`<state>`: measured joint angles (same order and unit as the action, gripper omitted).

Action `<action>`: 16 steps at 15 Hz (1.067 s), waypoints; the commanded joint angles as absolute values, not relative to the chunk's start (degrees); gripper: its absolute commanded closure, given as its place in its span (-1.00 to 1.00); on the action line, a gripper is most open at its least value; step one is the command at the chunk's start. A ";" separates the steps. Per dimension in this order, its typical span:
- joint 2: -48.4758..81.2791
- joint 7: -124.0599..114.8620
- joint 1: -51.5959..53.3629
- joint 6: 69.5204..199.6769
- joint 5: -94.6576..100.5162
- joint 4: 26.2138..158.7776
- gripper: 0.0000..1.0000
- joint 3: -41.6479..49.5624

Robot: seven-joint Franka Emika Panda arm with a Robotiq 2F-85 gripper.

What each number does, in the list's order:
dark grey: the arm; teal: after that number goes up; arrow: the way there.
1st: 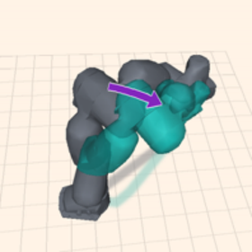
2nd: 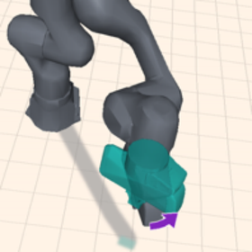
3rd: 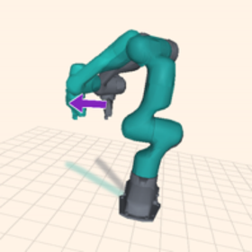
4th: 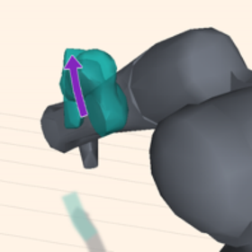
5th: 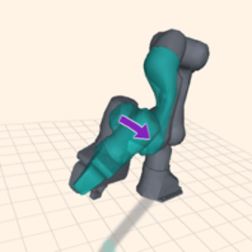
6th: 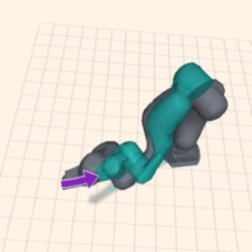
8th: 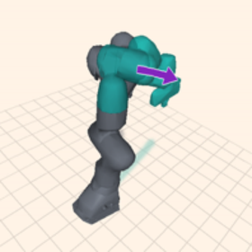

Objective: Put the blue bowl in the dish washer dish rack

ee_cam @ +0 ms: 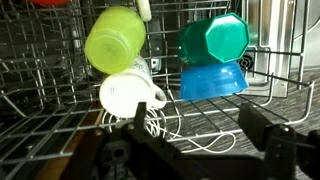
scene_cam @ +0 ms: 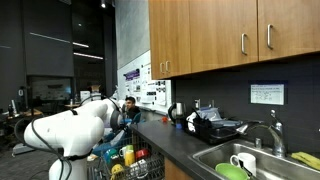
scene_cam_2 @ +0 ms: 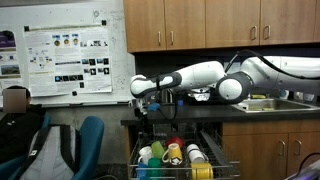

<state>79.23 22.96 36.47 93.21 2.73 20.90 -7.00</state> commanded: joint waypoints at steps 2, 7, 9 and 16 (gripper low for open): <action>76.61 22.08 35.43 93.54 2.29 21.69 -1.00 -7.08; 74.81 22.34 34.49 92.66 2.15 22.03 -1.00 -7.27; 74.07 21.95 34.30 91.72 1.92 22.32 -1.00 -7.48; 72.24 18.20 34.25 89.06 0.35 22.46 -1.00 -8.05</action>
<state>74.58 20.55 34.66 91.32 1.03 20.84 -7.81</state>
